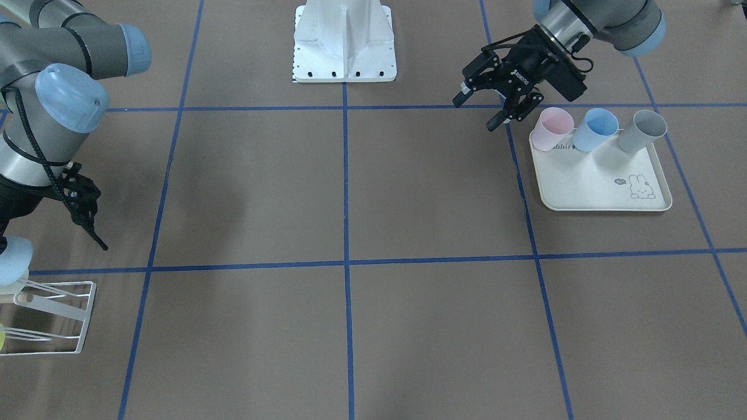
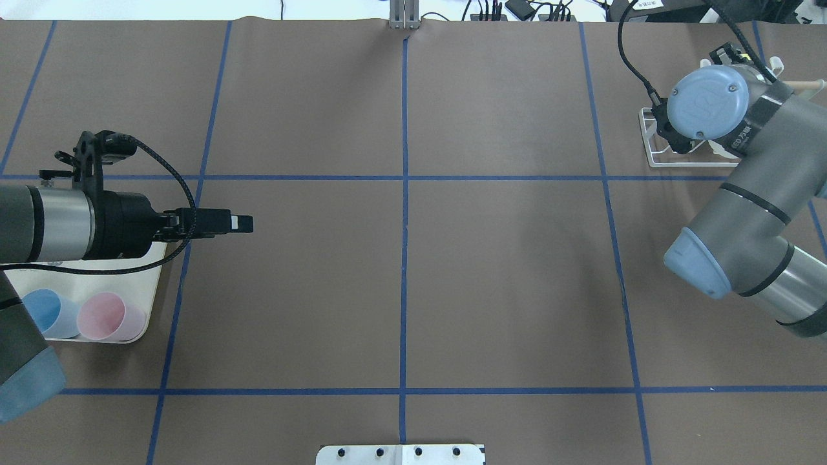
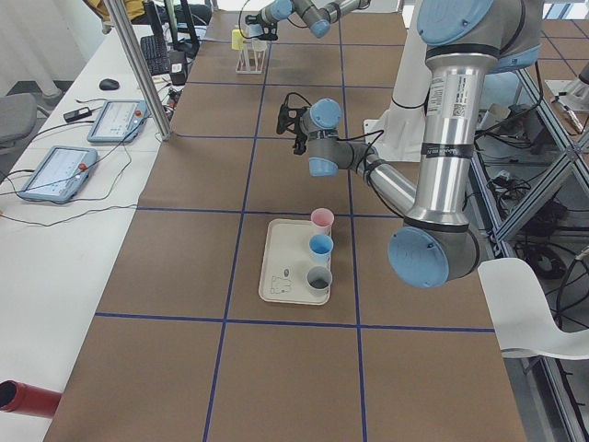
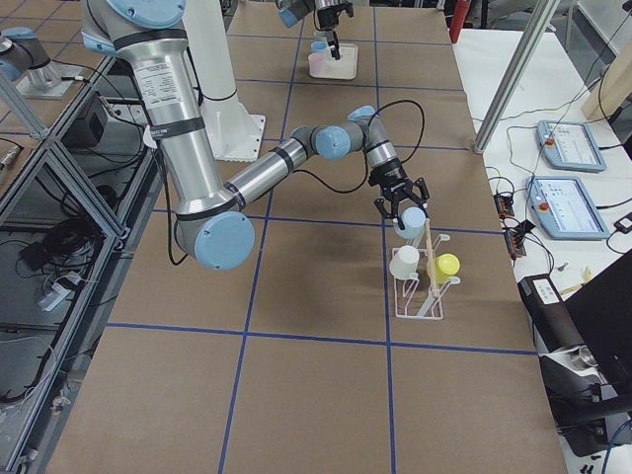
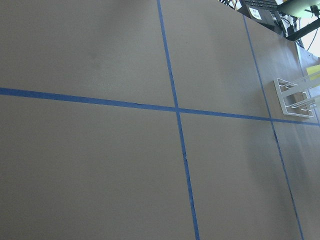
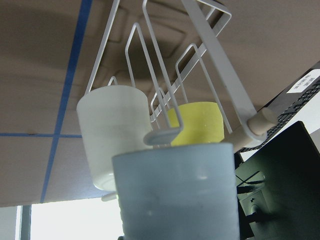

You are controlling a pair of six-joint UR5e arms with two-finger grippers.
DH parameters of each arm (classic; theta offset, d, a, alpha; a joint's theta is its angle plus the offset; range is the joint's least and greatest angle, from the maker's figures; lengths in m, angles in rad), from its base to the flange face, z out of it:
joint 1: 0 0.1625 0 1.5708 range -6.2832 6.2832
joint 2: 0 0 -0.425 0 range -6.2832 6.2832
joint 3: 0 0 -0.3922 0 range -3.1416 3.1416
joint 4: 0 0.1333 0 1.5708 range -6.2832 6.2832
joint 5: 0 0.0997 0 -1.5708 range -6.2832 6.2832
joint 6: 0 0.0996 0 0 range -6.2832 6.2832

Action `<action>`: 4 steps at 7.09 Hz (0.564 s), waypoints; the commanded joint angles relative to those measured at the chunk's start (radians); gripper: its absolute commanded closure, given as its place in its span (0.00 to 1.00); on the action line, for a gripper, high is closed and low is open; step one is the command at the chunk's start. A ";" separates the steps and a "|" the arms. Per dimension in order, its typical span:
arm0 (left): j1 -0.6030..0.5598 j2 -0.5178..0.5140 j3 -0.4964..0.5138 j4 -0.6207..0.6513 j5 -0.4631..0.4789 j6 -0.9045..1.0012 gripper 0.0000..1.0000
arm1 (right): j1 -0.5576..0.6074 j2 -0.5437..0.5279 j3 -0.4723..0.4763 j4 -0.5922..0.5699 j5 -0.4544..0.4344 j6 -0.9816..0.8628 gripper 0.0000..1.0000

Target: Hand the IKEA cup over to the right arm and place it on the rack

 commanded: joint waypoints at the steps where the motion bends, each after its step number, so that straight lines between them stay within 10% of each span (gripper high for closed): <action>1: 0.000 0.003 0.000 0.000 0.000 0.000 0.00 | -0.008 0.003 -0.017 0.001 0.000 0.000 1.00; 4: 0.000 0.004 -0.002 -0.002 0.000 -0.002 0.00 | -0.019 0.004 -0.033 0.001 0.000 0.000 0.67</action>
